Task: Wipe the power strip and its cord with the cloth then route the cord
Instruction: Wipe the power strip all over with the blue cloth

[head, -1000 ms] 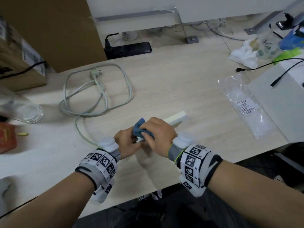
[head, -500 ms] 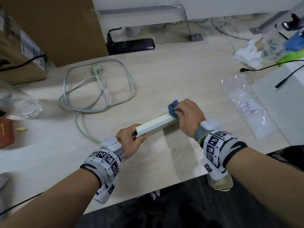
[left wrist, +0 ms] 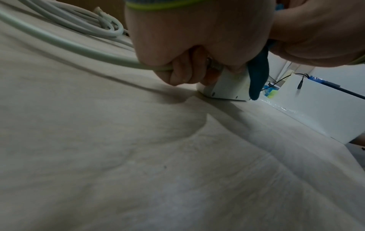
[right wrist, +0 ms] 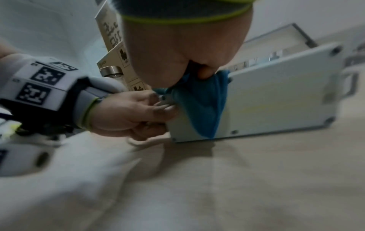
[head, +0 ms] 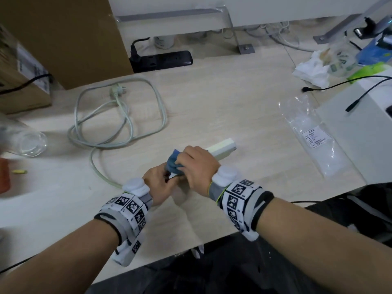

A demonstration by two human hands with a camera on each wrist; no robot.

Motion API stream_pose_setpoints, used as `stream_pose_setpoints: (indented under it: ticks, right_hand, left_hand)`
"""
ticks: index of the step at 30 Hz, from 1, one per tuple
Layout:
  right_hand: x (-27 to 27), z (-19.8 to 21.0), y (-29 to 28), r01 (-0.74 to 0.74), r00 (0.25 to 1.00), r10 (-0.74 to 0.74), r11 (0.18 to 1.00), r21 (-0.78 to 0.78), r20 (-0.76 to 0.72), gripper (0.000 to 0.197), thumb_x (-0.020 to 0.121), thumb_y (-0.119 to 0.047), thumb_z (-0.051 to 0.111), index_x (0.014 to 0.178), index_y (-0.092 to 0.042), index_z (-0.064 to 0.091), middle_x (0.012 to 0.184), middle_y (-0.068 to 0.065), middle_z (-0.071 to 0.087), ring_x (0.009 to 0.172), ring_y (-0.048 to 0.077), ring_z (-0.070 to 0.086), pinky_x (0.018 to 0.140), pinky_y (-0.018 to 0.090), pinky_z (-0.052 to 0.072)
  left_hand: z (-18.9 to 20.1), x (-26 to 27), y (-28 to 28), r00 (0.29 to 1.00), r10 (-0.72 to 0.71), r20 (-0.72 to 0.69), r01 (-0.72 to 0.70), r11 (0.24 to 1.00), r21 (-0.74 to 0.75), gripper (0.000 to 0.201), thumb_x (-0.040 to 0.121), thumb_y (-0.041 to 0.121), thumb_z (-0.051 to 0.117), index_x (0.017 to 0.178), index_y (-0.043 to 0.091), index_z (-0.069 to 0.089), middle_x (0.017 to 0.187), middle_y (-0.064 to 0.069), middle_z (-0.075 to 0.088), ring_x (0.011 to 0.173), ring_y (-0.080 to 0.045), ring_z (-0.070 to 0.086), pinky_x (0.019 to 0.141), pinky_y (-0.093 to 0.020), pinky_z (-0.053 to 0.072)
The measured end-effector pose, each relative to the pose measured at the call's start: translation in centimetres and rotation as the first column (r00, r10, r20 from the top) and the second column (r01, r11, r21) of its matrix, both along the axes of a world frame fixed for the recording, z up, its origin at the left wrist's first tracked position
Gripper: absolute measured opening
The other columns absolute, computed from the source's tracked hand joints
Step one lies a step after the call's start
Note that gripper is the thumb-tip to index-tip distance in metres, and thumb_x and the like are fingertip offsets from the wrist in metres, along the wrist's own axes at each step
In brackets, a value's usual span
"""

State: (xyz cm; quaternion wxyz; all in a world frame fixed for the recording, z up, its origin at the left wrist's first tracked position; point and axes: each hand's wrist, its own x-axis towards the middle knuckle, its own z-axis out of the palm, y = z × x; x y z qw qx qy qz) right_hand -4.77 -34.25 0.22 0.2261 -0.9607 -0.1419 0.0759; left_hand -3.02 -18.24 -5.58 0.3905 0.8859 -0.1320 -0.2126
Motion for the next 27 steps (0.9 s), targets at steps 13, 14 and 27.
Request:
stream_pose_setpoints:
  ticks: [13,14,27]
  right_hand:
    - [2.0,1.0,-8.3,0.414,0.898,-0.43,0.898,-0.149,-0.094,0.02,0.094,-0.01,0.045,0.112,-0.006,0.053,0.118,0.01,0.048,0.098,0.029,0.054,0.081,0.031,0.044]
    - [1.9,1.1,-8.2,0.409,0.899,-0.426,0.899,-0.155,-0.099,0.02,0.093,-0.009,0.045,0.111,-0.006,0.053,0.117,0.009,0.048,0.097,0.028,0.054,0.078,0.03,0.043]
    - [1.2,1.8,-11.6,0.522,0.821,-0.558,0.819,-0.237,-0.12,0.015,0.096,-0.016,0.044,0.106,-0.01,0.053,0.109,0.008,0.049,0.08,0.025,0.048,0.066,0.029,0.035]
  left_hand:
    - [1.3,0.7,0.8,0.976,0.007,-0.219,-0.017,0.999,-0.043,0.036,0.09,0.052,0.046,0.117,0.03,0.058,0.071,0.007,0.064,0.067,-0.013,0.06,0.063,-0.024,0.045]
    - [1.6,0.9,1.0,0.954,0.038,-0.296,-0.062,0.995,-0.073,0.049,0.089,0.061,0.037,0.123,0.031,0.054,0.067,0.005,0.065,0.066,-0.016,0.062,0.065,-0.027,0.046]
    - [4.1,2.8,1.2,0.822,-0.013,-0.569,0.031,0.999,0.022,0.054,0.083,0.045,0.066,0.128,0.017,0.054,0.095,0.0,0.067,0.062,-0.012,0.051,0.054,-0.024,0.036]
